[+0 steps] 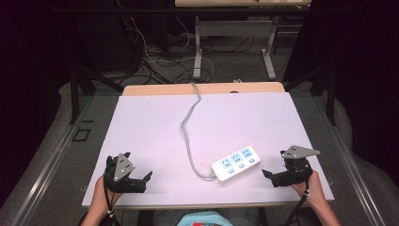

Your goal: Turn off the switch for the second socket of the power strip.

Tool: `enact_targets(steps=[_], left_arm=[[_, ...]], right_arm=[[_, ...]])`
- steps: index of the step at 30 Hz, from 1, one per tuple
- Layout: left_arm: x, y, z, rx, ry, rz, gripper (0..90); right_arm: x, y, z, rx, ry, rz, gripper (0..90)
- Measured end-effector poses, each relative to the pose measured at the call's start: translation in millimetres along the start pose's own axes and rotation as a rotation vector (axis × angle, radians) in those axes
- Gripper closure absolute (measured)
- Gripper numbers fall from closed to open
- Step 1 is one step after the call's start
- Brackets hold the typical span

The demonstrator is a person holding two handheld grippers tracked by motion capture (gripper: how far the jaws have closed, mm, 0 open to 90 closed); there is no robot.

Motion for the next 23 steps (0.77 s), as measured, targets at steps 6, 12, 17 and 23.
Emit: enact_targets(steps=[6,12,17,23], left_arm=[[-0.1,-0.6,0.8,0.000,0.009,0.006,0.0],[-0.9,-1.0,1.5,0.000,0.015,0.007,0.0],[-0.9,-0.8,1.8,-0.002,0.018,0.007,0.0],[-2.4,-1.1,2.0,-0.003,0.019,0.010,0.0]], right_arm=[[1.1,-0.7,3.9,0.001,-0.003,0.007,0.0],[0.7,-0.6,6.2,0.008,-0.007,0.015,0.0],[1.3,0.1,8.3,0.012,0.002,0.017,0.0],[1.2,1.1,8.2,0.021,0.004,0.014,0.0]])
Point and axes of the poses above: each handheld gripper's, and its own axes: x roughly backward along the jaws, z roughly out of its underside, y roughly to its left, the point moved 10 cm from there along -x, roughly forward along the jaws, and after that the axes turned 15 degrees about z, right-handed, at the moved point
